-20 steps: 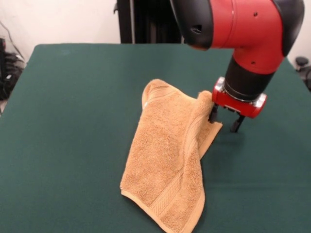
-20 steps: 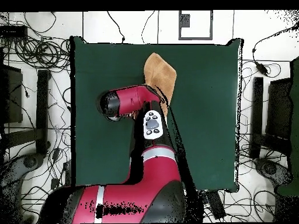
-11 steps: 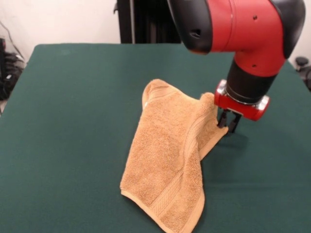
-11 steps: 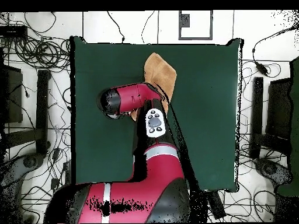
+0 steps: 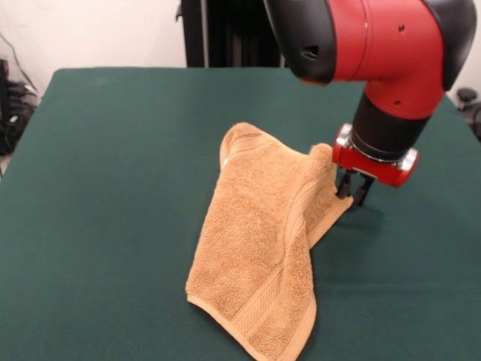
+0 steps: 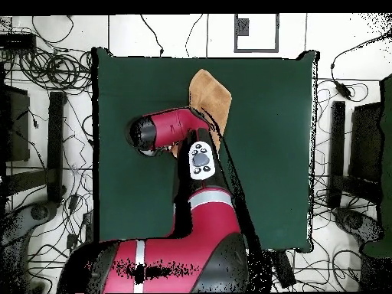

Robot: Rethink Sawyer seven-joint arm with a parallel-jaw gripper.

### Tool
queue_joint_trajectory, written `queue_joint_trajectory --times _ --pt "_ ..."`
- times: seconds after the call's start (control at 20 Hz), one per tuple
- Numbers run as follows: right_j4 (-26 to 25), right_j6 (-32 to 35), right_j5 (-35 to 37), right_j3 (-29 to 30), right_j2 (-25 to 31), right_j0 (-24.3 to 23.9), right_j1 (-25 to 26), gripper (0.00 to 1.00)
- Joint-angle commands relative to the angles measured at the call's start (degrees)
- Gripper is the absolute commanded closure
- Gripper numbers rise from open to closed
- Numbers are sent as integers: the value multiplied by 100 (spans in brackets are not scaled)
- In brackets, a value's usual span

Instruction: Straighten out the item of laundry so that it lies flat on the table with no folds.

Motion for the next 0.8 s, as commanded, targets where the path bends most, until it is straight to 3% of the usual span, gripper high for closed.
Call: queue_joint_trajectory --times 0.05,0.8 --pt "-979 -381 -2000 -440 114 -98 1329 100" --pt "14 138 -1223 -406 542 -80 1071 100"
